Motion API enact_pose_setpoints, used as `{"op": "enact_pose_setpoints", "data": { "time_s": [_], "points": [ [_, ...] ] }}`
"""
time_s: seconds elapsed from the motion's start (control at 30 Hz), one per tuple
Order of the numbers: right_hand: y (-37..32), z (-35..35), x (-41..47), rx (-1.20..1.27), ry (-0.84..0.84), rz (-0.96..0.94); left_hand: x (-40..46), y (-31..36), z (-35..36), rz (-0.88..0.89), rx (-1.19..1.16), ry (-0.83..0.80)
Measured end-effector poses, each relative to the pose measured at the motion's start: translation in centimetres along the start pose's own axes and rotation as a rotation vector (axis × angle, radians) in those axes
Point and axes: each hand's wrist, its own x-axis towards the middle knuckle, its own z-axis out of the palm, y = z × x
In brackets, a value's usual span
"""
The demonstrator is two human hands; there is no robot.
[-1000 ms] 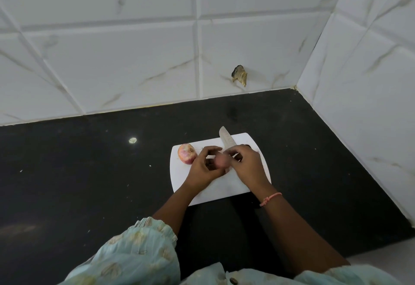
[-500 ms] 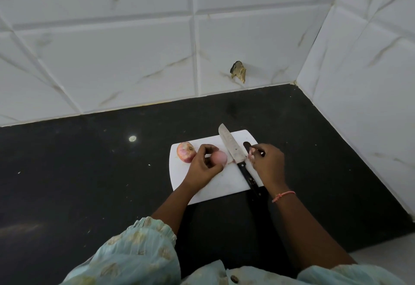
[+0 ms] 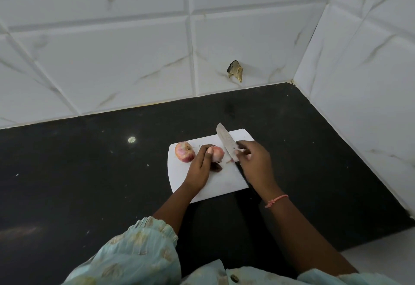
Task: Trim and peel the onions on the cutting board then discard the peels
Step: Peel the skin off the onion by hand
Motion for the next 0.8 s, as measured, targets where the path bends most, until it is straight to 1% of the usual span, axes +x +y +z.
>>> {"op": "enact_pose_setpoints", "data": {
  "time_s": [0.07, 0.13, 0.27, 0.4, 0.47, 0.53, 0.73, 0.8],
  "points": [
    [-1.0, 1.1, -0.3, 0.127, -0.094, 0.013, -0.1, -0.1, 0.0, 0.017, -0.03, -0.008],
    [-1.7, 1.8, -0.5, 0.171, -0.14, 0.046, 0.0, -0.1, 0.0, 0.026, -0.03, -0.028],
    [-2.1, 2.1, -0.5, 0.184, -0.131, 0.082, -0.1, -0.2, -0.1, 0.053, 0.008, -0.054],
    [-1.8, 2.1, -0.4, 0.136, -0.109, 0.087, 0.0, -0.1, 0.0, 0.067, 0.092, -0.072],
    [-1.7, 2.2, -0.4, 0.144, -0.106, 0.079, 0.0, 0.1, 0.0, 0.071, 0.096, -0.077],
    [-1.7, 2.1, -0.4, 0.199, -0.105, 0.105, 0.0, 0.0, 0.0, 0.084, 0.088, -0.076],
    [-1.3, 2.1, -0.2, 0.438, -0.063, 0.299, 0.0, -0.3, 0.0, 0.072, 0.082, -0.057],
    [-1.2, 2.0, -0.2, 0.463, -0.057, 0.335, 0.0, -0.2, 0.0, 0.079, 0.089, -0.06]
  ]
}}
